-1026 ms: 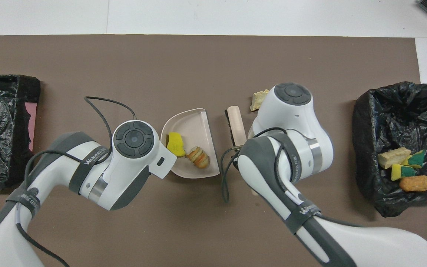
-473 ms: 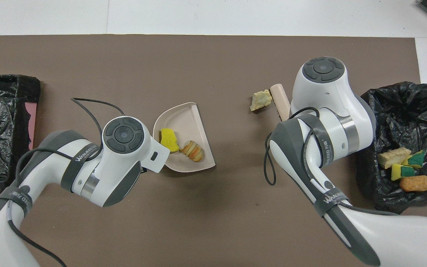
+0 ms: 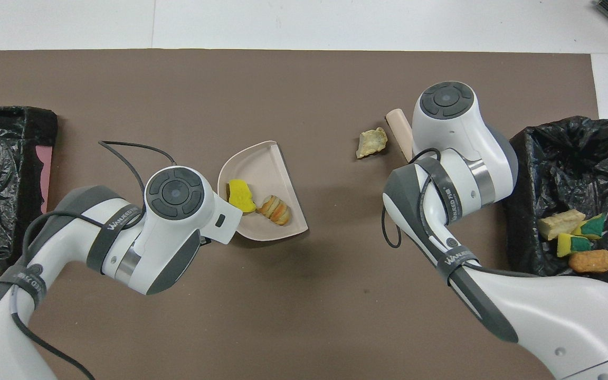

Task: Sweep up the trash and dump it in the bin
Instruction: 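Move the brush in the right gripper out to the last tan piece, then sweep the last tan piece into the dustpan with the right gripper, then carry the dustpan to the bin while the right gripper drops the brush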

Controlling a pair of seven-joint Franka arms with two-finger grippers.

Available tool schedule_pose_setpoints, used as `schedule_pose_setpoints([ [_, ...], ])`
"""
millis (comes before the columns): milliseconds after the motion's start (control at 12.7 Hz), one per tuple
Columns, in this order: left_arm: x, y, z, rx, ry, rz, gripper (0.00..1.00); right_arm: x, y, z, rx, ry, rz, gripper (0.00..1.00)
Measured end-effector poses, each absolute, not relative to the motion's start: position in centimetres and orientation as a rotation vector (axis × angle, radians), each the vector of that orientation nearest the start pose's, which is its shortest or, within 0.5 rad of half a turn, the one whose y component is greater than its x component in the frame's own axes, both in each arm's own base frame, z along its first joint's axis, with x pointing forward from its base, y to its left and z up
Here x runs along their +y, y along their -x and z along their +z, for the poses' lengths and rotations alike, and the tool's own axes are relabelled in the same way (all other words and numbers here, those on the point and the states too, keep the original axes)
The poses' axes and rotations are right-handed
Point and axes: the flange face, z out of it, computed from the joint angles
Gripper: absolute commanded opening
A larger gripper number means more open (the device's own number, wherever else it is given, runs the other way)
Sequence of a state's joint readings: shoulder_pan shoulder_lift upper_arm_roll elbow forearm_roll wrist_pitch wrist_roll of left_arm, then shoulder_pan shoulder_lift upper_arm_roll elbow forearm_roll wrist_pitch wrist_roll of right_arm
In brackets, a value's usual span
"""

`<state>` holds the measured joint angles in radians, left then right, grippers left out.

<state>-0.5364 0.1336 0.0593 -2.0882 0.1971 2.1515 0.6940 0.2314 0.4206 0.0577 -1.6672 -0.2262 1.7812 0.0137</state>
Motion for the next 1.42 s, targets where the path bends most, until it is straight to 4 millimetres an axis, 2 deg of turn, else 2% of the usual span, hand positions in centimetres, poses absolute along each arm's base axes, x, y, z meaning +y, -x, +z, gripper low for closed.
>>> schedule_pose_setpoints([
  [237,-25.0,-50.1,35.6,1.784,2.386,0.130,0.00,19.1,-60.5,32.2,-0.604,3.208,0.480,0.00],
  [395,-25.0,-50.1,35.6,1.782,2.387,0.128,0.00,22.6,-59.5,31.2,-0.616,3.134,0.475,0.00],
  [710,-24.5,-50.4,35.6,1.765,2.401,0.124,0.00,30.3,-56.1,31.2,-0.636,2.965,0.500,0.00],
  [868,-24.4,-50.5,35.6,1.762,2.404,0.124,0.00,32.7,-54.7,31.3,-0.637,2.883,0.523,0.00],
  [947,-24.4,-50.5,35.6,1.762,2.404,0.125,0.00,33.3,-54.3,31.3,-0.660,2.846,0.532,0.00],
  [1026,-24.3,-50.5,35.6,1.761,2.404,0.125,0.00,33.4,-54.2,31.2,-0.682,2.788,0.534,0.00],
  [1105,-24.2,-50.5,35.6,1.758,2.407,0.125,0.00,32.6,-54.7,31.3,-0.691,2.736,0.531,0.00],
  [1420,-22.6,-51.4,35.7,1.827,2.360,0.130,0.00,25.3,-57.0,32.2,-0.611,2.693,0.606,0.00],
])
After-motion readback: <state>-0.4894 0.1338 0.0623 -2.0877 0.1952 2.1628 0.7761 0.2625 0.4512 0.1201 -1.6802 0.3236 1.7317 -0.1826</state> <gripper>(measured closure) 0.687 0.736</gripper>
